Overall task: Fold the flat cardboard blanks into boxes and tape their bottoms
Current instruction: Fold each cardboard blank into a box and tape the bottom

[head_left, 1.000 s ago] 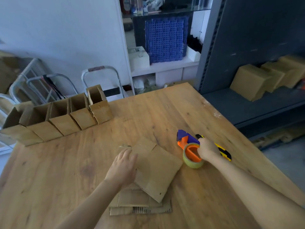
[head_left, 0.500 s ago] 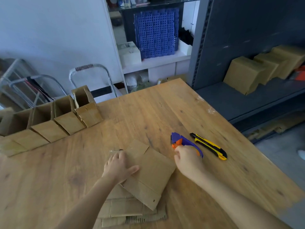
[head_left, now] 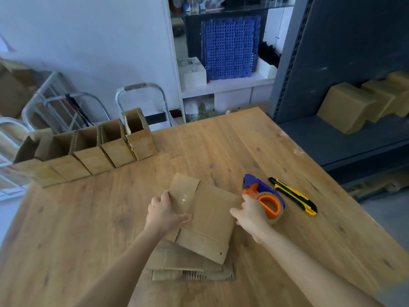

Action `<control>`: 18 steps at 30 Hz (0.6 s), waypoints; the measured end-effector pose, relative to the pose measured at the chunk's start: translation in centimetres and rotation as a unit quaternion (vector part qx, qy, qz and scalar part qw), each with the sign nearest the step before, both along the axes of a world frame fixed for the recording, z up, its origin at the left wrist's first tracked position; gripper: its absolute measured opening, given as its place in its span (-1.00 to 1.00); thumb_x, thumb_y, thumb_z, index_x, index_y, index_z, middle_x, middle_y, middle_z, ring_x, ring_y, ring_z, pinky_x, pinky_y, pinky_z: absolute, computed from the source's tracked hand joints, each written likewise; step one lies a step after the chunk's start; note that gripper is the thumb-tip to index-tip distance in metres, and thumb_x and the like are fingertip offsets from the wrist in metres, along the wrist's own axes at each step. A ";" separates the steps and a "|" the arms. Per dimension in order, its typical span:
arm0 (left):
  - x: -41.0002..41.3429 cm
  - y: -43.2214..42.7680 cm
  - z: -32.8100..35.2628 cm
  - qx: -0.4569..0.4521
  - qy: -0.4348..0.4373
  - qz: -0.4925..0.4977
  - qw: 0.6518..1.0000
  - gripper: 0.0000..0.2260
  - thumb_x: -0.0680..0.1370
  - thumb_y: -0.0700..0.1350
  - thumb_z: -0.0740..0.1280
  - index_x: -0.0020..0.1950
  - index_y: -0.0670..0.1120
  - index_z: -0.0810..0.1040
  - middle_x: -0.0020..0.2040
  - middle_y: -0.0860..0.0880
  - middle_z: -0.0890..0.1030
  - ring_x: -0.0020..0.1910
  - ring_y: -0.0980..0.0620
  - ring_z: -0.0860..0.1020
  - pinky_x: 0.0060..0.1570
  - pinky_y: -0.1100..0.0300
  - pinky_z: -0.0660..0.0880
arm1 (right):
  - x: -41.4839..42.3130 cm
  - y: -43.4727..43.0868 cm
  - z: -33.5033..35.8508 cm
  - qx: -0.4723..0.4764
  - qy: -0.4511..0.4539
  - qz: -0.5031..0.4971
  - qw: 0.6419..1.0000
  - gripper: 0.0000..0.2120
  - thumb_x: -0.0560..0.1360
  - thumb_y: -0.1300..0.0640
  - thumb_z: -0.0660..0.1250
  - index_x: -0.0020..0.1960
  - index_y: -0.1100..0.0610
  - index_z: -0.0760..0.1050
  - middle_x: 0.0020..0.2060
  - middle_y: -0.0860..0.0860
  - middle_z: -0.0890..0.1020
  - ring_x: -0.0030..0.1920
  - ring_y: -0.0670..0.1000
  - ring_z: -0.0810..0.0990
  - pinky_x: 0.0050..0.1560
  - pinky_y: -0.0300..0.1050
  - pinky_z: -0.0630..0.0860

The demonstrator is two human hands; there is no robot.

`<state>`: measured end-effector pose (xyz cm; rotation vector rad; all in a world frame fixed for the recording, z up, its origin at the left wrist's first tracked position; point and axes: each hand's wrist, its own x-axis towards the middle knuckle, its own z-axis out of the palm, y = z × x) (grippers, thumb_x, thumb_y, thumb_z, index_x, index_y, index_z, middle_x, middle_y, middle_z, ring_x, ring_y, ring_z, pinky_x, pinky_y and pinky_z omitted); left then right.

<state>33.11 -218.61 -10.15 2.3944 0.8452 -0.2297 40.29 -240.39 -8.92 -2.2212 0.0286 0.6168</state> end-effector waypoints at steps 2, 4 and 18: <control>-1.6 0.9 0.9 -0.003 -0.038 0.022 0.999 -0.09 0.28 0.22 0.53 0.46 -0.11 0.21 0.27 -0.08 0.35 0.25 -0.08 0.36 0.24 0.00 0.43 | -0.6 1.0 1.3 0.022 -0.038 0.002 0.999 -0.39 0.52 0.17 0.33 0.50 0.13 0.19 0.36 0.12 0.43 0.22 0.10 0.53 0.17 0.06 0.55; -3.5 1.8 2.1 -0.014 -0.075 0.054 0.996 -0.13 0.30 0.19 0.54 0.44 -0.16 0.25 0.28 -0.09 0.37 0.20 -0.03 0.40 0.20 0.05 0.45 | -1.7 2.4 2.8 0.043 -0.073 0.007 0.996 -0.43 0.54 0.18 0.31 0.50 0.11 0.21 0.35 0.13 0.44 0.23 0.08 0.52 0.18 0.00 0.54; -18.4 7.9 6.7 -0.147 -0.258 0.275 0.915 -0.36 0.52 0.33 0.16 0.40 -0.11 0.30 0.18 0.03 0.44 0.13 0.03 0.41 0.08 0.13 0.32 | -13.5 13.2 6.9 0.176 -0.155 0.113 0.966 -0.78 0.61 0.03 0.20 0.18 0.11 0.45 -0.14 -0.10 0.55 -0.21 -0.15 0.50 -0.25 -0.24 0.44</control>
